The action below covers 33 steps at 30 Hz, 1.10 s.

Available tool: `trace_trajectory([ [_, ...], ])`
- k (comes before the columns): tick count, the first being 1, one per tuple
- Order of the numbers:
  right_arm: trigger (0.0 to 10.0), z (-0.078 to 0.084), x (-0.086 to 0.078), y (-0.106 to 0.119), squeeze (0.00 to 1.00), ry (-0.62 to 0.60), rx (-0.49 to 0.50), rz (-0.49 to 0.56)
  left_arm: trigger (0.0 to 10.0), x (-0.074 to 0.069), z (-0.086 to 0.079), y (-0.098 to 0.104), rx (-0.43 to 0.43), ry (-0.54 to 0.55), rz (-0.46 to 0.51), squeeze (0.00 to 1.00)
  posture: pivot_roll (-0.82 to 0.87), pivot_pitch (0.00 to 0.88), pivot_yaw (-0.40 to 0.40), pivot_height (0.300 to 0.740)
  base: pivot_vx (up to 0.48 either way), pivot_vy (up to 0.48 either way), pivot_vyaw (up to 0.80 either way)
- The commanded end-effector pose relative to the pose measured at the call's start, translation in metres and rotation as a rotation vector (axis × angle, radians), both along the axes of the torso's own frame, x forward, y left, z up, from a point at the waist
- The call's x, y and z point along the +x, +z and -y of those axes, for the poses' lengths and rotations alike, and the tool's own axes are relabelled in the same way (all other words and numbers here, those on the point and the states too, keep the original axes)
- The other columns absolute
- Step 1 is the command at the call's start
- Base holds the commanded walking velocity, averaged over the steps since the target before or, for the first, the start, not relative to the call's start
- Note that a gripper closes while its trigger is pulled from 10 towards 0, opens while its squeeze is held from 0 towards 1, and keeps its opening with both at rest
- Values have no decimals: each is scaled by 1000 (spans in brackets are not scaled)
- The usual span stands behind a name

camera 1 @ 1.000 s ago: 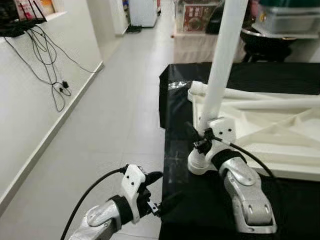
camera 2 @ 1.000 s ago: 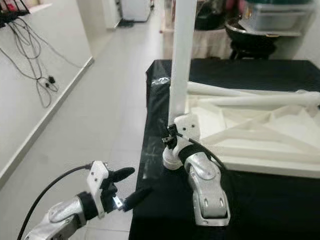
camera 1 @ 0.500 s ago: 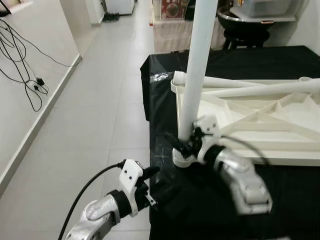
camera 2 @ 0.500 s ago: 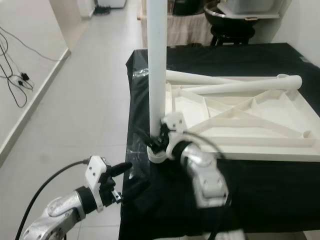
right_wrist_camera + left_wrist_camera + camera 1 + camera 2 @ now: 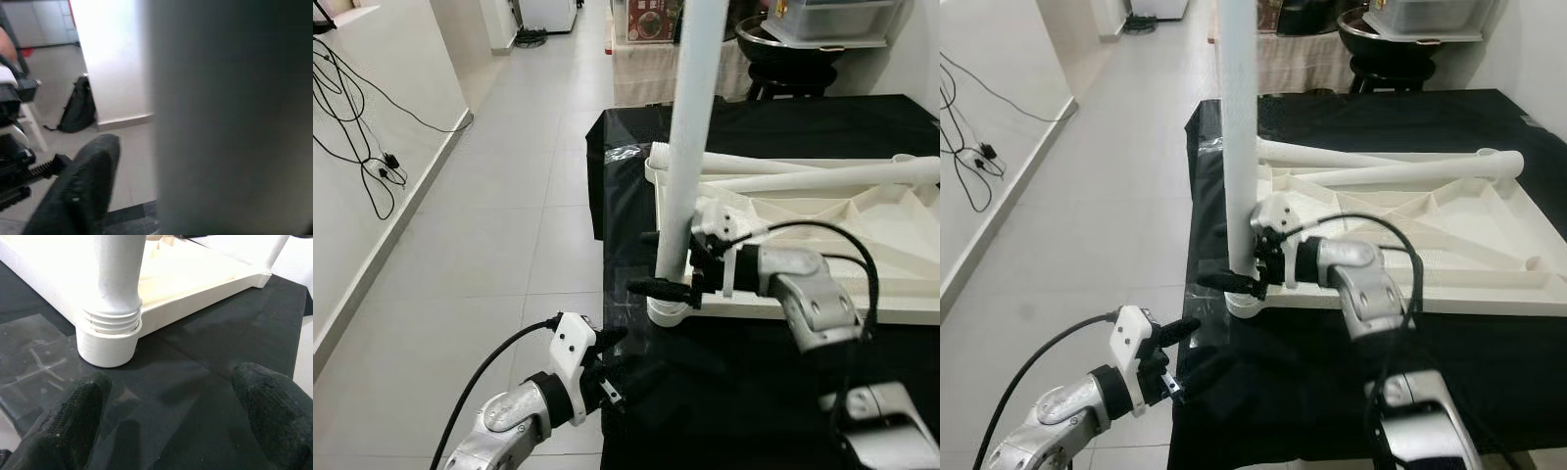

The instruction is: Building children table

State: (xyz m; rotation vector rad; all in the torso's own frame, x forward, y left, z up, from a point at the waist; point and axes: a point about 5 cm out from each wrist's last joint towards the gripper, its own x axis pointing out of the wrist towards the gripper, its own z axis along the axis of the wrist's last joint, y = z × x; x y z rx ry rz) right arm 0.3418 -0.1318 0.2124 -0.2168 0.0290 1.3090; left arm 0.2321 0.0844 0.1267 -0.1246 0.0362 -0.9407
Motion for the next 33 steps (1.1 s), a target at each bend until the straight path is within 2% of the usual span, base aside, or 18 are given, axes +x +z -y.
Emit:
trace_trajectory([
  [1, 0, -14, -3, -2, 0, 101, 16, -18, 10000, -3, 1, -3, 8, -3, -18, 0, -41, 130, 18, 740, 0, 0, 0],
  [9, 0, -6, -1, -2, 0, 82, 18, -6, 10000, -4, 1, -3, 5, -3, -19, 0, -47, 136, 20, 740, 0, 0, 0],
  [10, 0, 2, 0, -3, 0, 25, 34, 13, 10000, -4, 0, -2, 3, -4, -19, 0, -54, 140, 21, 740, 0, 0, 0],
  [16, 0, 13, -4, -6, 0, -90, 57, 34, 10000, -4, -1, -2, 1, -6, -20, 0, -62, 146, 24, 740, 0, 0, 0],
  [18, 0, 18, -17, -15, 0, -210, 84, 30, 10000, -5, -3, -1, -1, -7, -21, 0, -71, 155, 23, 740, 0, 0, 0],
  [19, 0, 13, -26, -26, 0, -339, 122, 20, 10000, -5, -4, -1, 0, -8, -22, 0, -69, 159, 23, 740, 0, 0, 0],
  [20, 0, 19, -31, -46, 0, -681, 13, 80, 10000, -5, -6, -1, 3, -8, -23, 0, -64, 162, 22, 740, 0, 0, 0],
  [21, 0, 26, -36, -57, 0, -919, -71, 151, 10000, -5, -7, -1, 5, -8, -23, 0, -64, 162, 22, 740, 0, 0, 0],
  [22, 0, 32, -41, -62, 0, -1064, -130, 210, 10000, -5, -7, -1, 7, -8, -23, 0, -64, 162, 22, 740, 0, 0, 0],
  [23, 0, 32, -41, -62, 0, -1064, -130, 210, 10000, -5, -7, -1, 7, -8, -23, 0, -64, 162, 22, 740, 0, 0, 0],
  [24, 0, 34, -43, -64, 0, -1119, -162, 243, 10000, -5, -7, -1, 7, -8, -22, 0, -64, 162, 22, 740, 0, 0, 0],
  [27, 0, 18, -57, -79, 0, -992, -23, 26, 10000, -4, -8, -3, 11, -8, -24, 0, -72, 155, 29, 740, 0, 0, 0],
  [33, 0, 15, -42, -71, 0, -951, 0, 40, 10000, -3, -8, -4, 18, 1, -22, 0, -63, 141, 23, 740, 0, 0, 0],
])
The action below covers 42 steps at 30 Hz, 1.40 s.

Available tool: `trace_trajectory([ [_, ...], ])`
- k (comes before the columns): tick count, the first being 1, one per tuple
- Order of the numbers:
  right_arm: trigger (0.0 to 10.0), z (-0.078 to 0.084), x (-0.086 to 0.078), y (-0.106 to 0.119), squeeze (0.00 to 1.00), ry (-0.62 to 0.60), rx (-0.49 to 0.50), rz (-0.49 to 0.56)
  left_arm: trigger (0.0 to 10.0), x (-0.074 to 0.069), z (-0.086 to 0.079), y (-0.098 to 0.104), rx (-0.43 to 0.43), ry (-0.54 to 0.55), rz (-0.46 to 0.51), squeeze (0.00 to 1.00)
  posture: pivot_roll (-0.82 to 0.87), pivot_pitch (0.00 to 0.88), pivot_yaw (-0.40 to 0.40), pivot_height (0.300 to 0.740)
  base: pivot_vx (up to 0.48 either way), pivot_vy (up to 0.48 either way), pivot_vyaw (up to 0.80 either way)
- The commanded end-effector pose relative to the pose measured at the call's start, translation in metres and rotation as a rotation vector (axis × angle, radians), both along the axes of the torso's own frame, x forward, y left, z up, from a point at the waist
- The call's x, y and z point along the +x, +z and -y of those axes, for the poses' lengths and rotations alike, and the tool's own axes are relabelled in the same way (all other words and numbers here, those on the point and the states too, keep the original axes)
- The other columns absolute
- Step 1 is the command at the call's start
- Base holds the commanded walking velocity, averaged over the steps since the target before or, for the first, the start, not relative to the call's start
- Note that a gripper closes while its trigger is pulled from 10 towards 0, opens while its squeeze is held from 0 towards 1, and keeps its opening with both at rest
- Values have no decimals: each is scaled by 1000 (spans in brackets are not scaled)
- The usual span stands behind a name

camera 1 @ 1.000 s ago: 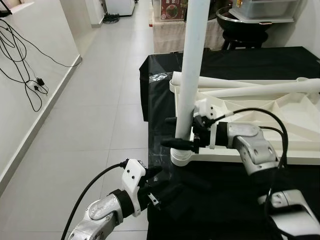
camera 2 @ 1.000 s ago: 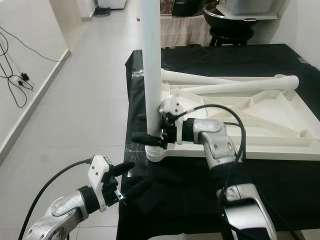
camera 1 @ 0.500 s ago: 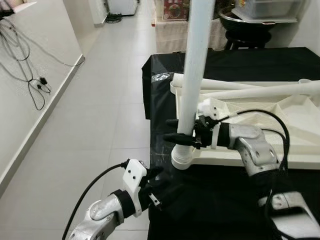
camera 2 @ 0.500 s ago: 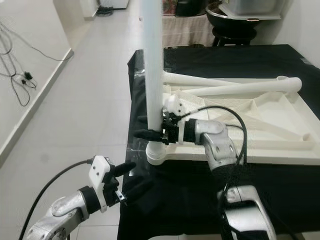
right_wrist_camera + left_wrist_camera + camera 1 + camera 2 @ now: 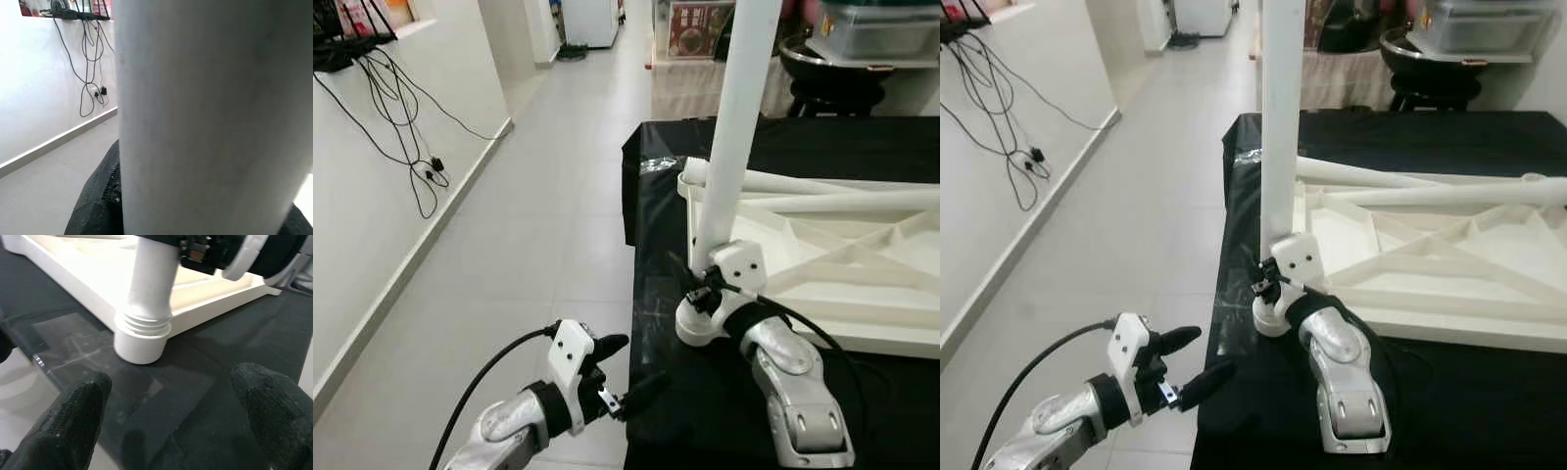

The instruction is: Building children table

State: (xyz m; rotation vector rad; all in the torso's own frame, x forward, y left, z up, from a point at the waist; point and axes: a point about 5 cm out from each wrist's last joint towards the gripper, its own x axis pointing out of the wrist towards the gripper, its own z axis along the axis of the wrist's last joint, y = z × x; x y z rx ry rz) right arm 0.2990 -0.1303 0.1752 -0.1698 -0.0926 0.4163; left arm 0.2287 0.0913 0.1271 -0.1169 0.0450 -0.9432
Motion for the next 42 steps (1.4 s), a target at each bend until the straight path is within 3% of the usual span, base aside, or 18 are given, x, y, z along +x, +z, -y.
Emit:
trace_trajectory([
  [1, 0, 16, 1, -34, 0, -74, -54, -165, 10000, 0, -1, -5, 8, 4, -18, 0, -63, 141, 23, 740, 0, 0, 0],
  [2, 3176, 16, 4, -30, 0, -71, -52, -158, 10000, 0, -1, -5, 6, 9, -18, 0, -64, 137, 22, 740, 0, 0, 0],
  [3, 10000, 15, 8, -25, 0, -52, -47, -137, 10000, 0, -1, -5, 5, 13, -17, 0, -64, 136, 21, 740, 0, 0, 0],
  [8, 10000, 5, 9, -9, 0, 22, -10, -86, 10000, 0, -1, -6, 4, 15, -18, 0, -65, 131, 20, 740, 0, 0, 0],
  [9, 10000, 2, 11, 2, 1000, 106, 36, -62, 10000, 0, 0, -6, 4, 13, -19, 0, -64, 130, 19, 740, 0, 0, 0],
  [11, 10000, 1, 14, 14, 1000, 215, 70, -44, 10000, 0, 0, -6, 4, 12, -19, 0, -66, 124, 20, 740, 0, 0, 0],
  [12, 10000, 2, 16, 24, 1000, 327, 70, -26, 10000, 1, 0, -6, 3, 10, -20, 0, -63, 121, 21, 740, 0, 0, 0],
  [13, 10000, 2, 16, 24, 1000, 327, 70, -26, 10000, 1, 0, -6, 3, 10, -20, 0, -63, 121, 21, 740, 0, 0, 0],
  [16, 10000, 4, 14, 32, 1000, 618, -65, -36, 10000, 1, 2, -6, 2, 7, -20, 0, -58, 118, 22, 740, 0, 0, 0],
  [18, 10000, 5, 13, 32, 1000, 662, -95, -47, 10000, 1, 2, -6, 2, 7, -20, 0, -58, 118, 22, 740, 0, 0, 0],
  [19, 10000, 5, 11, 30, 0, 740, -154, -67, 10000, 1, 3, -6, 2, 7, -20, 0, -56, 119, 25, 740, 0, 0, 0],
  [20, 10000, 5, 11, 30, 0, 740, -154, -67, 10000, 1, 3, -6, 2, 7, -20, 0, -56, 119, 25, 740, 0, 0, 0],
  [22, 10000, 6, 15, 34, 0, 860, -177, -104, 10000, 1, 3, -6, 1, 6, -20, 0, -56, 121, 25, 740, 0, 0, 0],
  [28, 10000, 10, 28, 41, 0, 876, -161, -111, 10000, 0, 4, -5, 2, 6, -19, 0, -48, 126, 29, 740, 0, 0, 0],
  [29, 3490, 11, 30, 43, 0, 886, -147, -116, 10000, 0, 4, -5, 2, 5, -20, 0, -48, 126, 29, 740, 0, 0, 0],
  [32, 3490, 12, 31, 44, 0, 900, -131, -122, 10000, 0, 4, -5, 1, 5, -20, 0, -48, 126, 29, 740, 0, 0, 0],
  [33, 0, 15, 31, 45, 0, 912, -130, -122, 10000, 0, 5, -5, 0, 4, -20, 0, -51, 130, 31, 740, 0, 0, 0],
  [42, 0, 27, 31, 41, 0, 867, -135, -120, 10000, 0, 6, -4, -5, 2, -21, 0, -57, 139, 36, 740, 0, 0, 0],
])
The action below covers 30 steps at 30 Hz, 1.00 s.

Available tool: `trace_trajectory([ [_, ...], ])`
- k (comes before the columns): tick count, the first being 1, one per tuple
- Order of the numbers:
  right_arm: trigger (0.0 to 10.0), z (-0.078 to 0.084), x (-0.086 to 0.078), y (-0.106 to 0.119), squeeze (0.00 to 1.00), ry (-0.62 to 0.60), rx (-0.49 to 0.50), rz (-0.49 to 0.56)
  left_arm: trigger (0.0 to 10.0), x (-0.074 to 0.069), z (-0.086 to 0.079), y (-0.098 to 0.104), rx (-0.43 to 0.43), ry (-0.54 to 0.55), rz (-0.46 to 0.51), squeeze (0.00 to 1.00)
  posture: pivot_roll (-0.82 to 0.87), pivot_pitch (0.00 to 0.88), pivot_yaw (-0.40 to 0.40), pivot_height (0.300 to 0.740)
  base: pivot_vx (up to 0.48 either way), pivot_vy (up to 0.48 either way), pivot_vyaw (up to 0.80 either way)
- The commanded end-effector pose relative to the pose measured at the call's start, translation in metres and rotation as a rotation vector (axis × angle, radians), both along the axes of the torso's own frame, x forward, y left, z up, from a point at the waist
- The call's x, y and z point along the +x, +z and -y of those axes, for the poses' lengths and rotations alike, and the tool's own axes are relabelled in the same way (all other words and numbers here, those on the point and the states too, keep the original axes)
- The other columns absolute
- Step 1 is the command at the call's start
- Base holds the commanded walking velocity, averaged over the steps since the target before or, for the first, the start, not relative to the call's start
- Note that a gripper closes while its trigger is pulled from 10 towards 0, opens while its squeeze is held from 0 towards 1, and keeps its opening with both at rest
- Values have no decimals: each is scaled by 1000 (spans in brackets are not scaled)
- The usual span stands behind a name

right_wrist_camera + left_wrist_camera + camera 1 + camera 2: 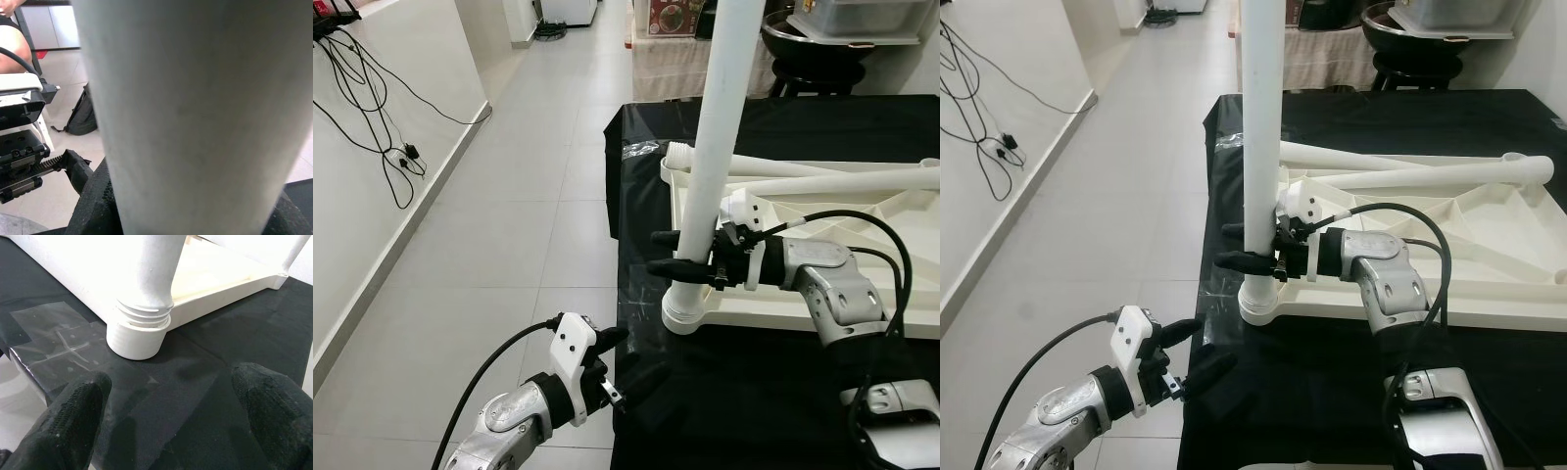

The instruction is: Building children table

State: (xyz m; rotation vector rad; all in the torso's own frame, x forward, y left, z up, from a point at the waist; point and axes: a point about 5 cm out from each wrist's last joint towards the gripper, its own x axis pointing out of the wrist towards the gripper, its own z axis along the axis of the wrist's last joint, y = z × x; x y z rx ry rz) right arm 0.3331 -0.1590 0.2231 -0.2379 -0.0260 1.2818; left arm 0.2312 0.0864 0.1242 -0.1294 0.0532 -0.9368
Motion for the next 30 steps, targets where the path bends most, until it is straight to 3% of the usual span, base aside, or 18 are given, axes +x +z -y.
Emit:
trace_trajectory([
  [1, 0, 1, -3, -8, 0, -25, -6, -3, 10000, -3, 0, -1, 2, -4, -8, 0, -58, 140, 37, 740, 0, 0, 0],
  [2, 0, 1, -3, -8, 0, -25, -6, -3, 10000, -3, 0, -1, 2, -4, -8, 0, -58, 140, 37, 740, 0, 0, 0],
  [4, 0, 7, -4, -15, 0, -170, -9, 16, 10000, -3, -2, 0, 2, -3, -8, 0, -58, 144, 33, 740, 0, 0, 0],
  [5, 0, 7, -8, -33, 0, -342, -14, -17, 10000, -3, -4, 0, 3, -2, -8, 0, -57, 152, 36, 740, 0, 0, 0],
  [6, 0, 7, -8, -33, 0, -342, -14, -17, 10000, -3, -4, 0, 3, -2, -8, 0, -57, 152, 36, 740, 0, 0, 0],
  [7, 0, 9, -12, -51, 0, -575, -36, -41, 10000, -3, -5, 0, 7, 0, -7, 0, -56, 153, 40, 740, 0, 0, 0],
  [8, 0, 9, -12, -51, 0, -575, -36, -41, 10000, -3, -5, 0, 7, 0, -7, 0, -56, 153, 40, 740, 0, 0, 0],
  [9, 0, 16, -18, -68, 0, -868, -49, -62, 10000, -3, -7, 0, 12, 3, -6, 0, -62, 159, 47, 740, 0, 0, 0],
  [10, 0, 16, -18, -68, 0, -868, -49, -62, 10000, -3, -7, 0, 12, 3, -6, 0, -62, 159, 47, 740, 0, 0, 0],
  [11, 0, 14, -38, -87, 0, -978, -67, -133, 10000, -2, -9, 0, 13, 3, -8, 0, -71, 169, 46, 740, 0, 0, 0],
  [15, 0, 14, -55, -98, 0, -1076, -65, -183, 10000, -1, -10, 0, 11, -7, -13, 0, -81, 155, 56, 740, 0, 0, 0],
  [20, 0, 11, -36, -87, 0, -1097, -37, -134, 10000, 1, -9, -1, 16, -5, -10, 0, -71, 143, 46, 740, 0, 0, 0],
  [24, 0, 9, -35, -85, 0, -1102, -35, -126, 10000, 2, -8, -1, 16, -1, -8, 0, -71, 143, 46, 740, 0, 0, 0],
  [25, 10000, 1, -34, -82, 243, -1047, -8, -134, 10000, 2, -8, -1, 15, 3, -7, 0, -70, 141, 42, 740, 0, 0, 0],
  [26, 10000, 1, -34, -82, 243, -1047, -8, -134, 10000, 2, -8, -1, 15, 3, -7, 0, -70, 141, 42, 740, 0, 0, 0],
  [27, 10000, -9, -33, -77, 1000, -978, 33, -128, 10000, 2, -8, -1, 14, 5, -6, 0, -68, 139, 41, 740, 0, 0, 0],
  [29, 10000, -23, -32, -62, 1000, -832, 129, -115, 10000, 2, -8, -1, 14, 5, -6, 0, -68, 137, 45, 740, 0, 0, 0],
  [30, 10000, -23, -32, -62, 1000, -832, 129, -115, 10000, 2, -8, -1, 14, 5, -6, 0, -68, 137, 45, 740, 0, 0, 0],
])
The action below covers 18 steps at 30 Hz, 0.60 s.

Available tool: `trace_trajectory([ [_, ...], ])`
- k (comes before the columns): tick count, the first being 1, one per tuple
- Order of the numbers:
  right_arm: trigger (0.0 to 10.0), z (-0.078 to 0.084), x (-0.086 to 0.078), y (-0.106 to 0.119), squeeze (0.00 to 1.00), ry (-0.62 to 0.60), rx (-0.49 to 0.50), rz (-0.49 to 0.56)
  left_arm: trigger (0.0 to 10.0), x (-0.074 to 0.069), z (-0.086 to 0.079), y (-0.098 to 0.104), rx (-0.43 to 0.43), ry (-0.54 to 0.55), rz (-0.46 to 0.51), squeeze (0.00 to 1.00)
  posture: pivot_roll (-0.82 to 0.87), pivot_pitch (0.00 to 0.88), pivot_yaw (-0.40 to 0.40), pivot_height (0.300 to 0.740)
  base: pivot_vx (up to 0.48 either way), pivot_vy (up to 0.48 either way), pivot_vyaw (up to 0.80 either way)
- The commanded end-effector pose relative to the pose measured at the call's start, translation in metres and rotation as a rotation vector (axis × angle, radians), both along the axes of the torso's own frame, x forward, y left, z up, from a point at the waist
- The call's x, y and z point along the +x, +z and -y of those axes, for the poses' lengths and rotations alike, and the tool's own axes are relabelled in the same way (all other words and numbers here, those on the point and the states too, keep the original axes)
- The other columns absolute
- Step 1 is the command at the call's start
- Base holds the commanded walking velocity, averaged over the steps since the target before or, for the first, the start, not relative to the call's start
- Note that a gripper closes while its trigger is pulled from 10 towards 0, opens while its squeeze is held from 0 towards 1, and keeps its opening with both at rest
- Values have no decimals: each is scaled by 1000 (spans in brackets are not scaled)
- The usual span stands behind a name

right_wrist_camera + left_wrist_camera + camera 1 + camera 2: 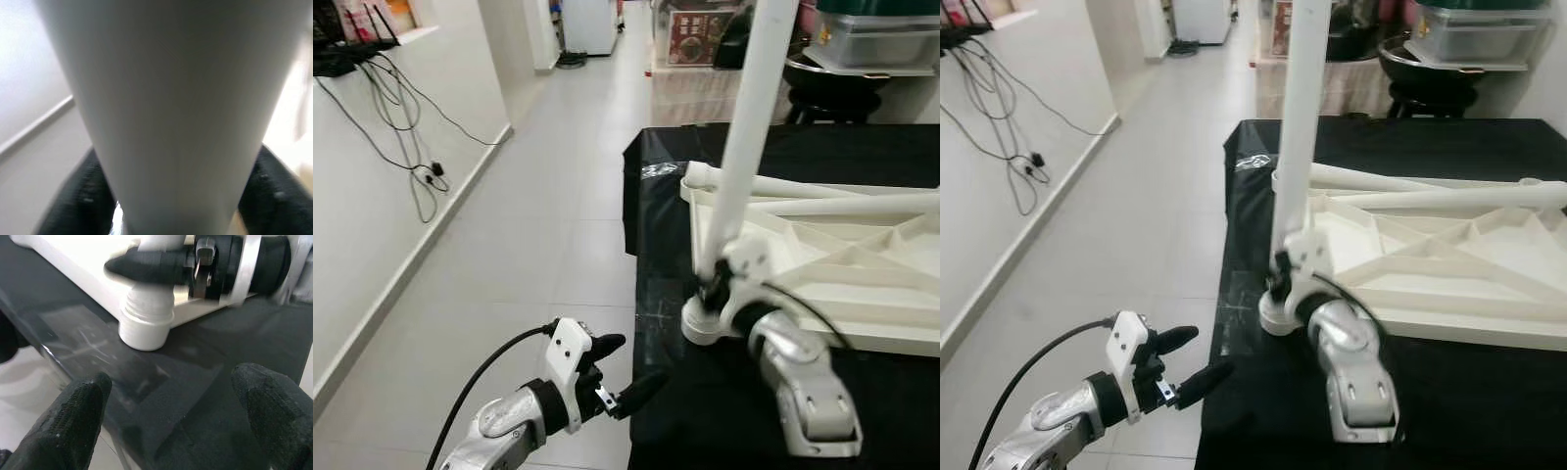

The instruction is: Building children table

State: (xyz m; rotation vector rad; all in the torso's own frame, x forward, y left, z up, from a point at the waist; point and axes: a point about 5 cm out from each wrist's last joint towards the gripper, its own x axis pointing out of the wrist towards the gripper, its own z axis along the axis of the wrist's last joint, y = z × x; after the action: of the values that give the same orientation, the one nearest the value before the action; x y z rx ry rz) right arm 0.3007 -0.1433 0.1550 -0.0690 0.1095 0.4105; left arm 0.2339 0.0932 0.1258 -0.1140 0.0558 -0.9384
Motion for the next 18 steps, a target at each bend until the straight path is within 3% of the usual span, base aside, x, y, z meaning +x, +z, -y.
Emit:
trace_trajectory([
  [1, 10000, -13, 2, 15, 1000, 145, 70, 53, 10000, -1, -1, -3, 0, 5, -11, 0, -64, 136, 44, 740, 0, 0, 0],
  [2, 10000, -15, 3, 23, 1000, 239, 78, 85, 10000, -1, -1, -3, 1, 3, -12, 0, -60, 137, 43, 740, 0, 0, 0],
  [6, 10000, -14, 4, 30, 984, 305, 75, 108, 10000, -1, -1, -3, 1, 1, -12, 0, -58, 137, 43, 740, 0, 0, 0],
  [7, 10000, -12, 6, 33, 0, 402, 4, 125, 10000, -1, -1, -3, 1, -1, -12, 0, -54, 137, 39, 740, 0, 0, 0],
  [11, 10000, 2, 21, 29, 0, 586, -137, 60, 10000, -2, 2, -3, 5, -2, -9, 0, -34, 134, 33, 740, 0, 0, 0],
  [18, 10000, 10, 36, 35, 0, 675, -139, 26, 10000, -3, 3, -3, 14, 0, -4, 0, -24, 130, 30, 740, 0, 0, 0],
])
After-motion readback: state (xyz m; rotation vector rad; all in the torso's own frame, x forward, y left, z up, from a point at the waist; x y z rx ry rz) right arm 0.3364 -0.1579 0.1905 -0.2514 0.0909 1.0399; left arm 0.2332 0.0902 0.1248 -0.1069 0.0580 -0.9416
